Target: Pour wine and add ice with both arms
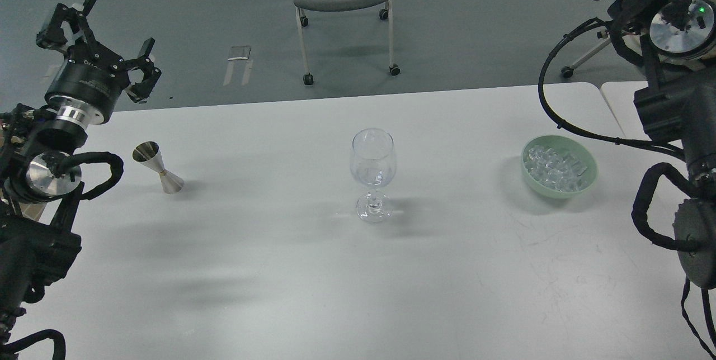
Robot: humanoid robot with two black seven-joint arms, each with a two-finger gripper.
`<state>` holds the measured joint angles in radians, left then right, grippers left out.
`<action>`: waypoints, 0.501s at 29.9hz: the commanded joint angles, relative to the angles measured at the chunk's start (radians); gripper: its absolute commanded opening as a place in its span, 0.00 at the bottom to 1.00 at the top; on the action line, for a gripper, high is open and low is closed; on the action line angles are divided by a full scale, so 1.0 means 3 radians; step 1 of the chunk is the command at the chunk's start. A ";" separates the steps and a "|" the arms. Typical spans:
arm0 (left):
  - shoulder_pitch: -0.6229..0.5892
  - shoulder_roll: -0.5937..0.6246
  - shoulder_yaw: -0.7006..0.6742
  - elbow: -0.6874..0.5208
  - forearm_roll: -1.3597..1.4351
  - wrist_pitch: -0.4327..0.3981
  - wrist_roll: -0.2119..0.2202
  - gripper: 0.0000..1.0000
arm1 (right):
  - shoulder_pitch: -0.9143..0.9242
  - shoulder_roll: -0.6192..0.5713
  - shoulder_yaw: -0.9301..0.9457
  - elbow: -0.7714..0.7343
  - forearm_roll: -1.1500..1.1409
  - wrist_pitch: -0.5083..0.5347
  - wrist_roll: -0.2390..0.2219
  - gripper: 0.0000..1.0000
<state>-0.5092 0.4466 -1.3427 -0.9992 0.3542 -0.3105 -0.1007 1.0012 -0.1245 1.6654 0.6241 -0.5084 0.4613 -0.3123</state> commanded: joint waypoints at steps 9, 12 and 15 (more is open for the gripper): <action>-0.0067 -0.0241 0.0017 0.0079 0.0006 -0.0151 -0.0416 0.98 | -0.0280 0.0256 -0.0080 0.0006 0.0462 0.0091 0.0330 1.00; -0.0036 -0.0226 0.0022 0.0079 0.0006 -0.0172 -0.0416 0.98 | -0.0326 0.0241 -0.0131 0.0062 0.0462 0.0091 0.0330 1.00; -0.0026 -0.0246 0.0022 0.0084 0.0006 -0.0172 -0.0416 0.98 | -0.0351 0.0216 -0.0131 0.0072 0.0457 0.0091 0.0330 1.00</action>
<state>-0.5208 0.3768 -1.3363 -0.9753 0.3555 -0.3603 -0.2256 0.9046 -0.0519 1.6279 0.6402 -0.3697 0.4889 -0.2134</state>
